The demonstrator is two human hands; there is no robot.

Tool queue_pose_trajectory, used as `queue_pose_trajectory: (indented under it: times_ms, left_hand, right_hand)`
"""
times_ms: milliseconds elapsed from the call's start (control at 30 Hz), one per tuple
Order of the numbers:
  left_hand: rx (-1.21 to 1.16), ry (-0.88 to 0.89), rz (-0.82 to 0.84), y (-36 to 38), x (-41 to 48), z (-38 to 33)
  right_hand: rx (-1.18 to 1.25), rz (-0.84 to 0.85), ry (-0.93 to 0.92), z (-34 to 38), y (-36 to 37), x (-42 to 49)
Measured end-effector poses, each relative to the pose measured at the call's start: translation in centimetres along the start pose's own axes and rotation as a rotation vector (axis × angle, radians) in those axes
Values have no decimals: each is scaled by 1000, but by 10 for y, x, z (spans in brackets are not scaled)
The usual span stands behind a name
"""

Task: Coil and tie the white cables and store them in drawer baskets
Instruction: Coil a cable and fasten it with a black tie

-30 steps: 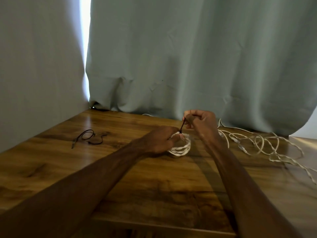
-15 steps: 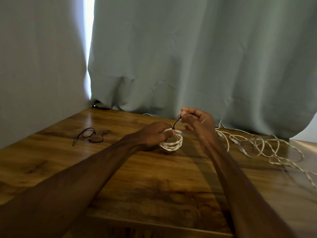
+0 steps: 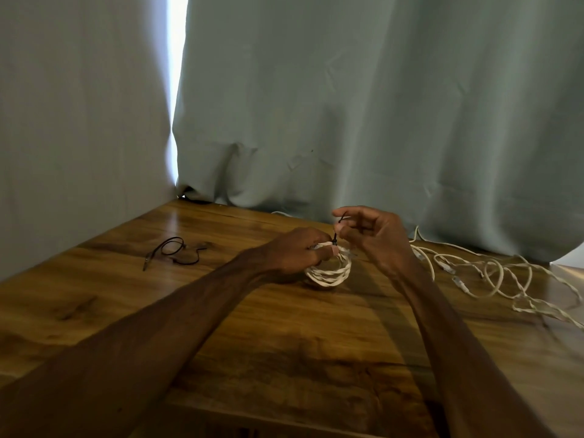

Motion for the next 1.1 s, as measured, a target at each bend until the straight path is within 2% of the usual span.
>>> queue_pose_trajectory:
  times_ms: [133,233,467,700,833,1100]
  left_hand:
    - [36,18,5,-3,1,-1]
    - [64,25,26,-3,1,2]
    - [-119,2,-22,-5,2,4]
    - [-110,24,-56,-3,3,8]
    - [-188,59,-66,-2,3,7]
    - [-8,178,-109,-10,3,-3]
  right_hand:
    - [-115,93,22,-6,0,2]
    - [-106,129,2,-5,-2,0]
    - [-94,36,-59,-2,1,0]
    - [-128,3,-84,-1,1,0]
    - [-101,-5,-50,0,1,1]
    - [-110,-46,-62,4,-1,0]
Point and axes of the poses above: each hand's wrist, its own x-axis towards the middle knuckle, its own y-axis out of the palm, z = x × y, the point moved 3 cm from there along x, towards the middle knuckle, and after that the axes turned 7 degrees about z, right-handed, at the moved point
